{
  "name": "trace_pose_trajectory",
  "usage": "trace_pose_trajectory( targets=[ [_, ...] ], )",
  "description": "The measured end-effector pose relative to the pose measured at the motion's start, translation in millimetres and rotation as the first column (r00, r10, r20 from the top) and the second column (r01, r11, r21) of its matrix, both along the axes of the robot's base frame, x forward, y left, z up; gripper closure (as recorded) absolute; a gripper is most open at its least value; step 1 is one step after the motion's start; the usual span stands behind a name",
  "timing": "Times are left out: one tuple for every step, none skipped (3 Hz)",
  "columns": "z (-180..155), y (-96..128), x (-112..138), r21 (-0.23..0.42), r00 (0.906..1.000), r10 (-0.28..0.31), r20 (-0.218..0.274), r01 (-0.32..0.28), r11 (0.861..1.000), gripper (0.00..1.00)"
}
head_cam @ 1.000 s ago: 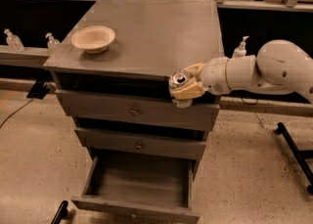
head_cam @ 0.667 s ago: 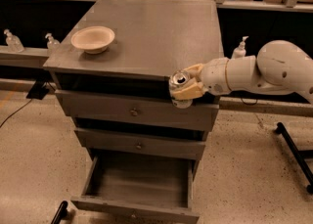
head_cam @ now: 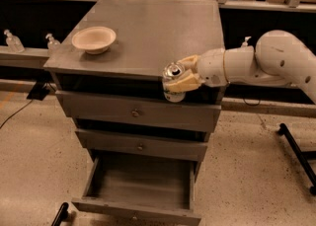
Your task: Pick 7up can from bottom drawer and place on counter
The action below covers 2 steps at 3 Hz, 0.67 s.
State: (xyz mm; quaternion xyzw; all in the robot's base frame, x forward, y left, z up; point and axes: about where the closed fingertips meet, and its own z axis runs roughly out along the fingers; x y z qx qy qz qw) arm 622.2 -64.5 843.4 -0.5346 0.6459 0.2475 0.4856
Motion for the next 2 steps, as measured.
trace_pose_trajectory(
  targets=[
    [34.4, 15.5, 9.9, 0.053, 0.9952, 0.095, 0.022, -0.096, 0.994, 1.00],
    [77.2, 24.9, 18.1, 0.084, 0.9833, 0.180, 0.024, -0.182, 0.980, 1.00]
  ],
)
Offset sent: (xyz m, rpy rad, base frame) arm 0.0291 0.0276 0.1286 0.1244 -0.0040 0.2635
